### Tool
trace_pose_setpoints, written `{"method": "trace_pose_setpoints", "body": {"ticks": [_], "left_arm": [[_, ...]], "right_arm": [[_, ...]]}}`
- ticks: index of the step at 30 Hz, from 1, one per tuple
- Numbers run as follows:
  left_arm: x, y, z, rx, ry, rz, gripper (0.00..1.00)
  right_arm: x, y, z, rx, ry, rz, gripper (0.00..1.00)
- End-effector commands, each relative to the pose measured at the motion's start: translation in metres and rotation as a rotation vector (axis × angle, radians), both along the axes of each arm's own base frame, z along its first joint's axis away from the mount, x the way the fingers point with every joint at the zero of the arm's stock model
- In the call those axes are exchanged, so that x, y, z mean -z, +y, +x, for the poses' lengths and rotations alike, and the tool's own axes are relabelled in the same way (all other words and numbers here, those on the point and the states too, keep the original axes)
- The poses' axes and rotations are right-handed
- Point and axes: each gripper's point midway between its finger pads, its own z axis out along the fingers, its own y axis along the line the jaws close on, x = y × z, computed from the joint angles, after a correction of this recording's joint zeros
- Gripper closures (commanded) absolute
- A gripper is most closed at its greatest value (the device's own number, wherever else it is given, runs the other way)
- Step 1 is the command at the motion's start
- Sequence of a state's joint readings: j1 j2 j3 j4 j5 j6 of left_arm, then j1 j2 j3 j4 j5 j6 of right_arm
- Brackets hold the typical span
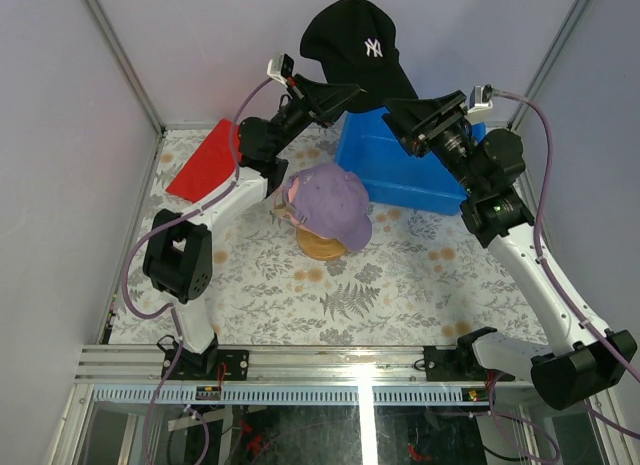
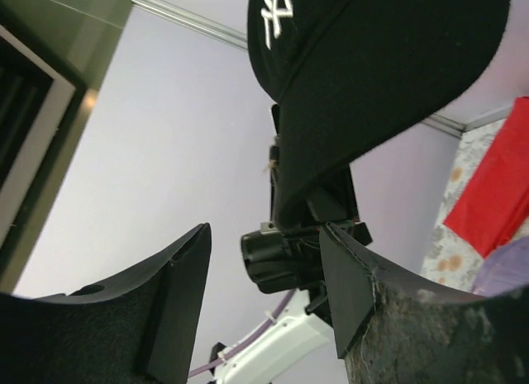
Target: Stack the hats
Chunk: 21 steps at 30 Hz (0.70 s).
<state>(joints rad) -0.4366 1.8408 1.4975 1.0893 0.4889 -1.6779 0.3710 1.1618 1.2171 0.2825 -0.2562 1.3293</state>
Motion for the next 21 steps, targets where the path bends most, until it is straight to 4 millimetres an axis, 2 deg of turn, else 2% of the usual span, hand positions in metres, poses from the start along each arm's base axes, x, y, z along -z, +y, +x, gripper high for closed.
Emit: {"method": "trace_pose_setpoints", "body": {"ticks": [1,10,21], "left_arm": [[-0.027,0.017,-0.026,-0.028,-0.134,-0.074,1.00],[-0.028,0.022,-0.031,-0.030,-0.130,-0.097,1.00],[-0.025,0.025,-0.035,-0.029,-0.115,-0.113,1.00]], "right_arm": [[-0.039,-0.007,-0.011,-0.024,-0.099,0.140,0.40],[-0.041,-0.015,0.006,0.019,-0.117,0.146,0.51],[-0.037,-0.019,0.025,0.056,-0.118,0.137,0.53]]}}
